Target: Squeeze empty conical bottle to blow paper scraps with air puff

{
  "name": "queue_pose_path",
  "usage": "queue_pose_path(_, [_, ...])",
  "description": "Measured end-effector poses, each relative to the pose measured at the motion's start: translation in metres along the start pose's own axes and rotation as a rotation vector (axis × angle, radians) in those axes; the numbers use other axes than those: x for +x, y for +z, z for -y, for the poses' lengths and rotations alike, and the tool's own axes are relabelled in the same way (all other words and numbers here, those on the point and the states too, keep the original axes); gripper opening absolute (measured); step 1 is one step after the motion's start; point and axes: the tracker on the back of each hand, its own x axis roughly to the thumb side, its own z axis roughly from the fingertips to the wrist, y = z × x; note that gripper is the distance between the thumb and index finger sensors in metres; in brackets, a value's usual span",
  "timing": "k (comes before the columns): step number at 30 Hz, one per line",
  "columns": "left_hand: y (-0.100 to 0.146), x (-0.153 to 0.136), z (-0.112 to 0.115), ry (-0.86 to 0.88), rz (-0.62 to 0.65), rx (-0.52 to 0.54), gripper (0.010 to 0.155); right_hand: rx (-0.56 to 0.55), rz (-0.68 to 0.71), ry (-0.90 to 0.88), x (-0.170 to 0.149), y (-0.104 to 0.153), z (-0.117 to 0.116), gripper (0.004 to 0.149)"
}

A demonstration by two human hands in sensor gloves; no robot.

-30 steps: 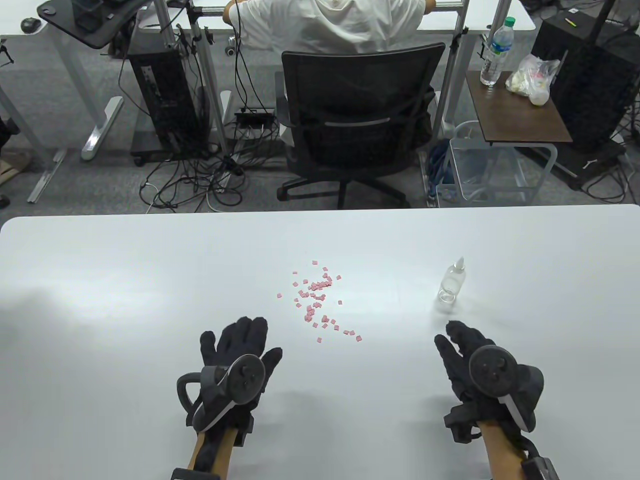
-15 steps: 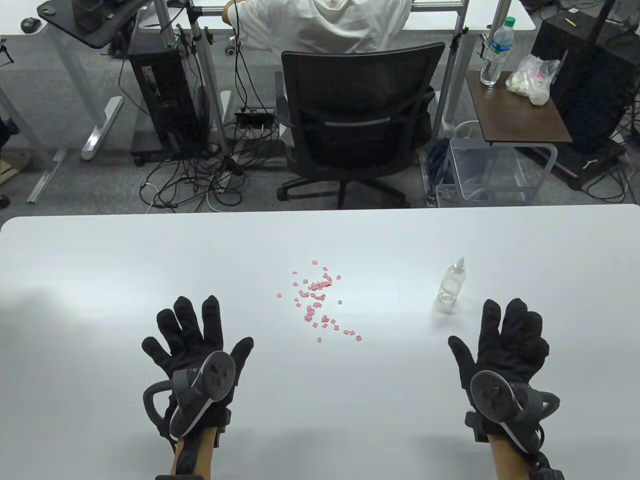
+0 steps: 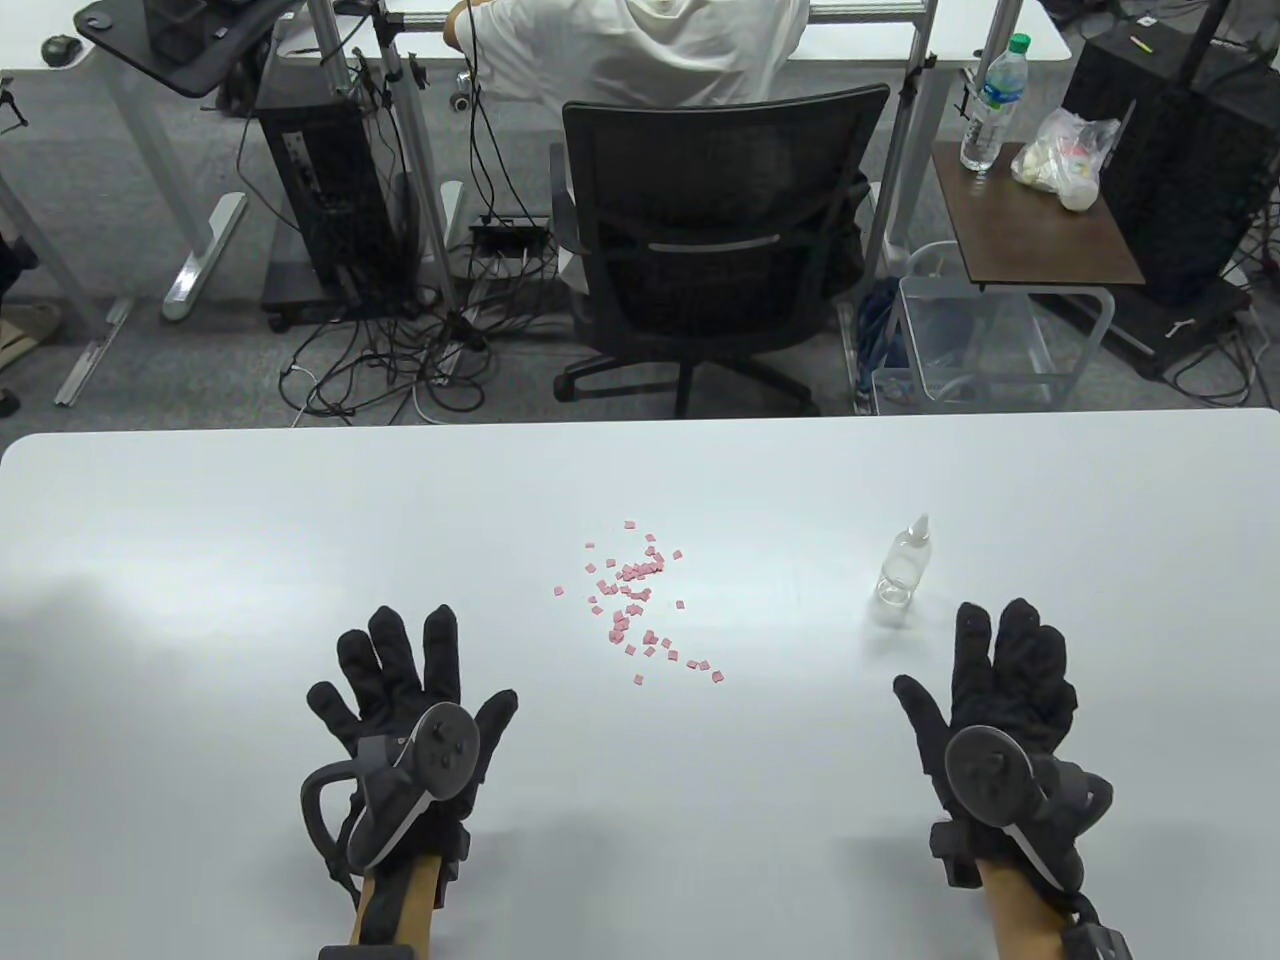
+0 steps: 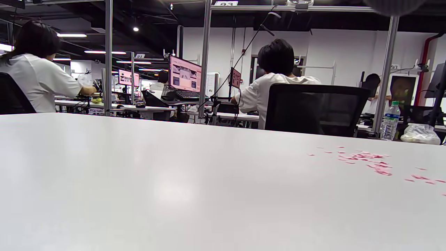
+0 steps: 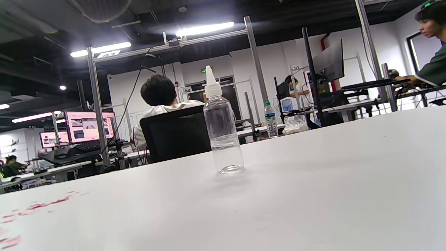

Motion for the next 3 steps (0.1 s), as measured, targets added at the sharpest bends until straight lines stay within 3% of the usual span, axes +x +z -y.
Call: queue_pose_path(3, [-0.0014, -0.0036, 0.0023, 0.003, -0.020, -0.034, 0.093, 0.005, 0.002, -0.034, -0.0009, -0.0012, -0.0003, 0.082])
